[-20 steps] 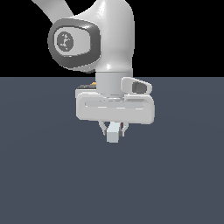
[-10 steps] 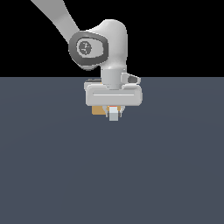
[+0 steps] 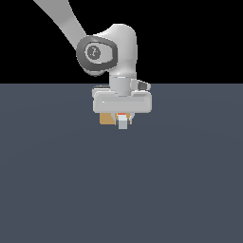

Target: Insert the peg into the horizontal hole in a box.

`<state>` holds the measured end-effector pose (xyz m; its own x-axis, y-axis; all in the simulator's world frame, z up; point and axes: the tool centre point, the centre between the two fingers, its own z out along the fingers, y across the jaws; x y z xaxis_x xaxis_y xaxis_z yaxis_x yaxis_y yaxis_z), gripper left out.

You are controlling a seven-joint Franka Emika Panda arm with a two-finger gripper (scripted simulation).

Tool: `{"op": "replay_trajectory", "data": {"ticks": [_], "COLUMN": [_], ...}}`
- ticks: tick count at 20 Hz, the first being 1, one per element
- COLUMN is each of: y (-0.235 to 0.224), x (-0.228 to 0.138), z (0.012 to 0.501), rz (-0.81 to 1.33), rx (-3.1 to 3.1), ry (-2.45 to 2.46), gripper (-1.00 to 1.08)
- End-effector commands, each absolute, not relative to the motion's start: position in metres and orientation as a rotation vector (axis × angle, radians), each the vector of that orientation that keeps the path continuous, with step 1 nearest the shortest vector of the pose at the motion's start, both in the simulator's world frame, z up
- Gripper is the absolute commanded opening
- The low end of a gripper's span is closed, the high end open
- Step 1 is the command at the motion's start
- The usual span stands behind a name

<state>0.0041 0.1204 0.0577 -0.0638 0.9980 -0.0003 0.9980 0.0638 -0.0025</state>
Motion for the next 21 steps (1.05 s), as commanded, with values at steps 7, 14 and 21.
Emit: {"op": "replay_trajectory", "data": {"ticks": [7, 14, 21], "y": [0.132, 0.181, 0.205], "x": [0.003, -0.001, -0.002], "z": [0.058, 0.059, 0.059], "rz": [0.003, 0.000, -0.001], "rx": [-2.148, -2.147, -2.147], "ry": [-2.291, -2.293, -2.294], "gripper": [-1.00, -1.00, -1.00]}}
